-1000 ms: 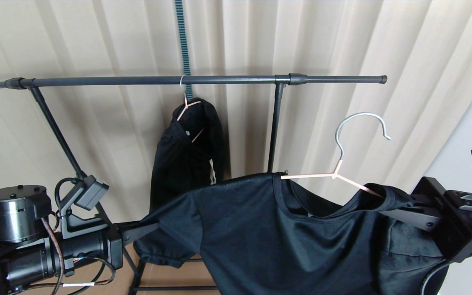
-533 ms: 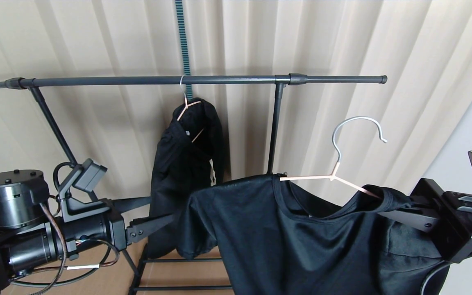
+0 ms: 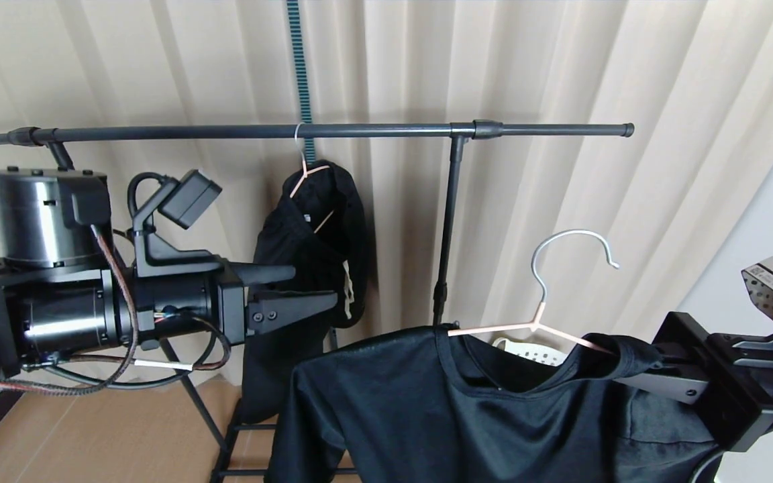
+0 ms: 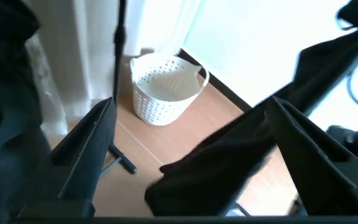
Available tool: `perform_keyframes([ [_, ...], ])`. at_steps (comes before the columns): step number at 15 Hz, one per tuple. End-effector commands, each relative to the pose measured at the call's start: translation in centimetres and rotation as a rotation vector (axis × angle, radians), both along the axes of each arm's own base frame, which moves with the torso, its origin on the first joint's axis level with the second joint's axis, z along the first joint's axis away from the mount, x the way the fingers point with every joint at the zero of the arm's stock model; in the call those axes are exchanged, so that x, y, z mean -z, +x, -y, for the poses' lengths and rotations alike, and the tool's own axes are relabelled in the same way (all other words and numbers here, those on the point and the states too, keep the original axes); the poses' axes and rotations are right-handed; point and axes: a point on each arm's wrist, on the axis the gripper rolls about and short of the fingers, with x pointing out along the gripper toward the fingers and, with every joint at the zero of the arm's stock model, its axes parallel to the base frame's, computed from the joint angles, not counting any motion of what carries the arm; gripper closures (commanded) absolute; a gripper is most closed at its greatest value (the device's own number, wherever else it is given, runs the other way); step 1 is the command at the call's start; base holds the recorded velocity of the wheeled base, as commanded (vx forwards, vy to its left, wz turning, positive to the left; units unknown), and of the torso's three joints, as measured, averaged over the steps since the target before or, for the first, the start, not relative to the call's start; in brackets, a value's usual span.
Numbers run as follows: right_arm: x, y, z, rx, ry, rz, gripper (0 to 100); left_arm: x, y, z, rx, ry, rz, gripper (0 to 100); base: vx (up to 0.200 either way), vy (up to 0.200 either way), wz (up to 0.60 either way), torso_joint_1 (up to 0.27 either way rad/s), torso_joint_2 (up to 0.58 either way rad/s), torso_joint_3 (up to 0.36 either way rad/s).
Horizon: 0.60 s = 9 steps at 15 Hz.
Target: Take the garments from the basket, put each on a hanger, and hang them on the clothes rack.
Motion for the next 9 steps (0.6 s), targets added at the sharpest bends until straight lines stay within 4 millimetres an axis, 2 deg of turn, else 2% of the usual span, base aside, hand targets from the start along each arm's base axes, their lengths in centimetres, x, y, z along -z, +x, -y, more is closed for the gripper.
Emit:
perform_keyframes([
  [1, 0.9, 0.3, -0.4, -0.018, -0.002, -0.032, 100, -3.3, -0.8, 2.4, 0.109, 0.009, 0.095, 0, 0.000, 0.000, 0.00, 0.000, 0.00, 0.000],
  [2, 1.1, 0.4, -0.4, -0.016, -0.003, -0.038, 100, -3.2, -1.0, 2.8, 0.129, 0.021, 0.094, 0, 0.000, 0.000, 0.00, 0.000, 0.00, 0.000],
  [4, 1.3, 0.5, -0.5, -0.020, -0.002, -0.030, 100, -1.9, -1.4, 4.5, 0.223, 0.099, 0.100, 0, 0.000, 0.000, 0.00, 0.000, 0.00, 0.000],
  [9, 1.2, 0.3, -0.5, -0.046, -0.002, -0.027, 100, 0.6, -2.5, 5.3, 0.344, 0.233, 0.187, 0, 0.000, 0.000, 0.00, 0.000, 0.00, 0.000],
])
